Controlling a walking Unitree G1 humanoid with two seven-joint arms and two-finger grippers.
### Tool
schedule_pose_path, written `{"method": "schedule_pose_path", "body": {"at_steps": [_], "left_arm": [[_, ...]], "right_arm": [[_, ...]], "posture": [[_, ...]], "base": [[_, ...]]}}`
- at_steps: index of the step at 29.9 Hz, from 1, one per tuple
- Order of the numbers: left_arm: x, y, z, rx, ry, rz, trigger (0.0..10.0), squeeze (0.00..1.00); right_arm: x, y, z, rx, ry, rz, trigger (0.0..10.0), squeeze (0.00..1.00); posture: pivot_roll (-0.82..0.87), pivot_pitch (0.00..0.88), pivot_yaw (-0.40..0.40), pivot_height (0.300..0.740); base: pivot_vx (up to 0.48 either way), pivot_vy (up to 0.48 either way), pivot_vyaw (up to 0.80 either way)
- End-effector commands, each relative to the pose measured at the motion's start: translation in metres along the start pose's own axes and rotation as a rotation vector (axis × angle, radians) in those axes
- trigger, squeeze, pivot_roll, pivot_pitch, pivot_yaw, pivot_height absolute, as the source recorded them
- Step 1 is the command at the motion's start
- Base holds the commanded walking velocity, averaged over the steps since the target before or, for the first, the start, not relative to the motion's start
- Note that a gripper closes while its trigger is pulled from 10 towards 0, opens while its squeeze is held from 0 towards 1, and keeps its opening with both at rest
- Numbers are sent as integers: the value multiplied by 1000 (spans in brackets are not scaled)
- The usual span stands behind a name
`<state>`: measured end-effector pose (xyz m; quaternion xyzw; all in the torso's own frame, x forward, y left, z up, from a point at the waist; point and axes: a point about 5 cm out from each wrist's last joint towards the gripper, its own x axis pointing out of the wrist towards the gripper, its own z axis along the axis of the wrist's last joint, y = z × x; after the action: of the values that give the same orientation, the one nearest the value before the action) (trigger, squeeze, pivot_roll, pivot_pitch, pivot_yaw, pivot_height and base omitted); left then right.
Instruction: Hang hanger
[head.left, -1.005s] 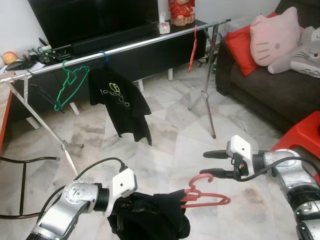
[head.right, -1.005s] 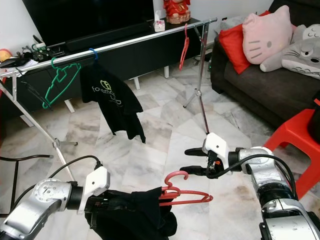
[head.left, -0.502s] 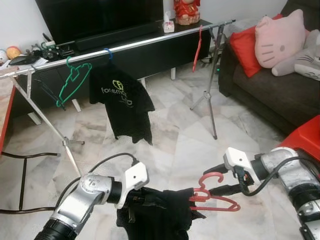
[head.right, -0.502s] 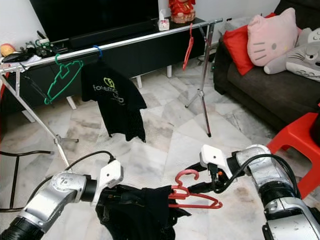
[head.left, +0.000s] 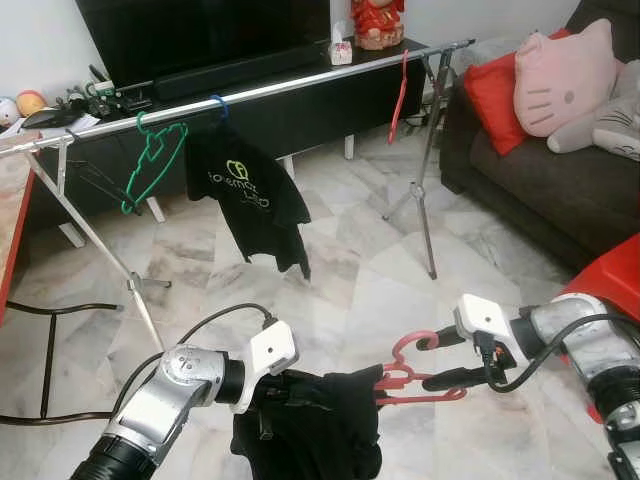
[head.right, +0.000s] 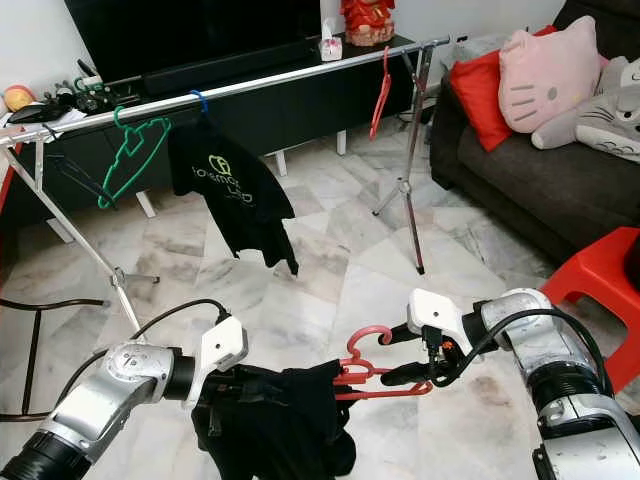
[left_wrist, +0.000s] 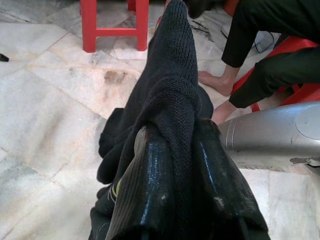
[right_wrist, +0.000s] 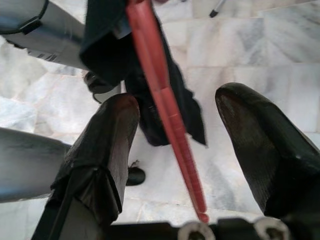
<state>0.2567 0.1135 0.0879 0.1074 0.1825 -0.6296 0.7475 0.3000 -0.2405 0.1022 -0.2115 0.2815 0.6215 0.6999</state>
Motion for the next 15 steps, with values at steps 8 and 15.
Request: {"method": "schedule_pose_path", "body": {"at_steps": [8,15], "left_arm": [[-4,6,6,23,-18,22,10000,0],[4,2,13,33,-39,-20,10000,0]], "right_arm": [[-3,1,1,-13,5,17,10000,0],[21,3,5,-40,-32,31,10000,0]], "posture": [[-212,0,70,740],[-204,0,62,740]], "base": [[0,0,0],[0,0,0]]}}
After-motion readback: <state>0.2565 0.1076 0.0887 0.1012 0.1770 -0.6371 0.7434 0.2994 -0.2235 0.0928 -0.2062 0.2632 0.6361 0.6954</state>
